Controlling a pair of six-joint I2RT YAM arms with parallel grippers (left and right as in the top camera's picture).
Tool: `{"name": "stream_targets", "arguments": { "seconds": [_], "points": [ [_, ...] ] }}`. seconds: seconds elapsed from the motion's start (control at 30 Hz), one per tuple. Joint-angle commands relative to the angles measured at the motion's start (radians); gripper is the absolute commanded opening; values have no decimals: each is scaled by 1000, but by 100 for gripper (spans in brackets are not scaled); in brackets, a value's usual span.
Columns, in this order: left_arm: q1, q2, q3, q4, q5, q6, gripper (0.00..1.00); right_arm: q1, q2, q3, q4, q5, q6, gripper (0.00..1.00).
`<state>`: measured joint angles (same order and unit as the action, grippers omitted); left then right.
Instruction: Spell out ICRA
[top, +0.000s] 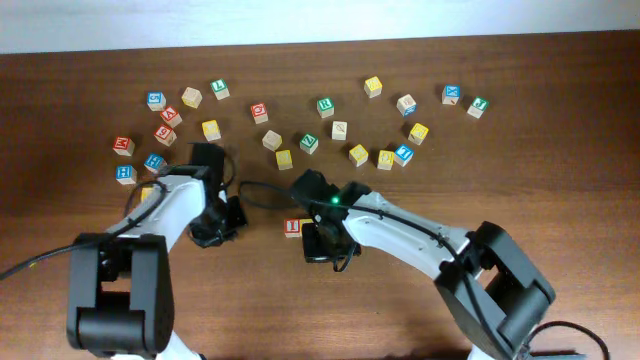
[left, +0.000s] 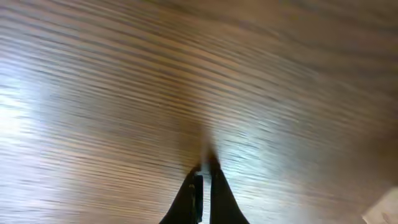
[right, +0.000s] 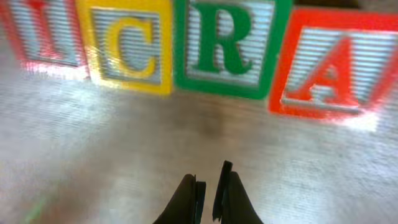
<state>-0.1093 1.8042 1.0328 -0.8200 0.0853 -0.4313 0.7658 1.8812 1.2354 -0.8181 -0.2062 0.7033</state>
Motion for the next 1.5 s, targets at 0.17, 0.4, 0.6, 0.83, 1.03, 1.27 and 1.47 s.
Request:
{"name": "stream_targets", "arguments": {
  "seconds": [0.17, 0.4, 0.6, 0.83, 1.03, 1.27, 1.47],
  "points": [
    [-126, -13, -18, 31, -2, -29, 0, -208, -106, 101, -162, 146, -75, 4],
    [-192, 14, -18, 95, 41, -47, 0, -266, -86, -79, 68, 88, -75, 4],
    [-247, 47, -18, 125, 70, -47, 0, -260, -69, -136, 172, 58, -74, 4],
    [-263, 47, -18, 134, 76, -47, 0, -212, -27, -136, 233, 13, -67, 4],
    [-263, 47, -18, 141, 76, -47, 0, -209, -27, -136, 249, -48, -67, 4],
    [-263, 47, -18, 162, 84, -15, 0, -209, -27, -136, 239, -49, -67, 4],
    [-263, 47, -18, 149, 65, -1, 0, -210, -27, -136, 239, -48, -67, 4]
  ]
}}
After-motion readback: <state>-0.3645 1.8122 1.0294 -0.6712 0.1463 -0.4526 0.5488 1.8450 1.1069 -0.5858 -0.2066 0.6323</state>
